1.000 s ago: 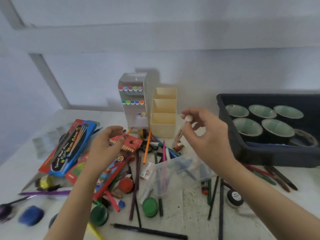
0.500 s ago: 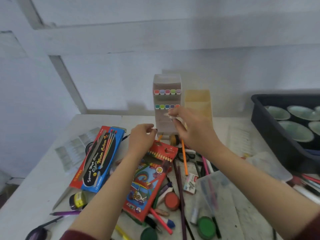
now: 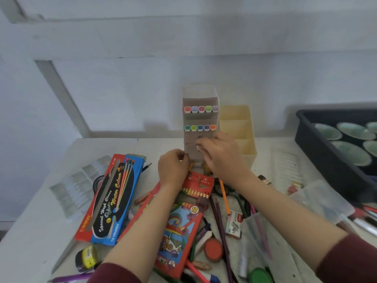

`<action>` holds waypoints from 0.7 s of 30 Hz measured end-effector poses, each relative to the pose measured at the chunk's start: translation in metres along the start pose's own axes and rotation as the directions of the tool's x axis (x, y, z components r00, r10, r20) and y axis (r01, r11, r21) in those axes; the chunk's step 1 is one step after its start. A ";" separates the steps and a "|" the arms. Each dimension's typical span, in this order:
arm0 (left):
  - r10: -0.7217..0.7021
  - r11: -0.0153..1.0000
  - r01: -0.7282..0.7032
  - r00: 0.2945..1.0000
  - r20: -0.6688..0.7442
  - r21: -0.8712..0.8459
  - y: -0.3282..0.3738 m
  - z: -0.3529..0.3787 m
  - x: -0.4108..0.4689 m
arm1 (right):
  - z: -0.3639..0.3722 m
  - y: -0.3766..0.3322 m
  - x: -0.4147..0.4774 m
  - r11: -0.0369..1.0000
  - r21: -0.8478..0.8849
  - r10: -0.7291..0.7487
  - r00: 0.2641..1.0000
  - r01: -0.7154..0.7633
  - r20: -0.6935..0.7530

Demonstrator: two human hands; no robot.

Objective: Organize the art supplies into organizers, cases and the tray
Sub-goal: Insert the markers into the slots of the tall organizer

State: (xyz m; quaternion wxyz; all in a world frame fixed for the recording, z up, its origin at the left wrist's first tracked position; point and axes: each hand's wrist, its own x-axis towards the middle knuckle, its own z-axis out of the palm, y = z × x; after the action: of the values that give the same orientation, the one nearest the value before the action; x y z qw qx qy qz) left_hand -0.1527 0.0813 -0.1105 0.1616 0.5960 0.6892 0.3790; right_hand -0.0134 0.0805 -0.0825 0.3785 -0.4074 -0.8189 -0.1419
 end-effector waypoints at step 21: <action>0.051 0.998 -0.052 0.998 -0.045 -0.020 -0.004 0.005 -0.002 | 0.016 0.000 -0.001 0.986 0.036 0.159 0.980 -0.164 0.116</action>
State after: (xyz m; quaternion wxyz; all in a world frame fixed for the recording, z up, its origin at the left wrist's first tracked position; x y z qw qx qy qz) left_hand -0.1520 0.0808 -0.1169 0.1426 0.6033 0.6730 0.4034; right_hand -0.0212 0.0885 -0.0936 0.3511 -0.4712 -0.8062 -0.0687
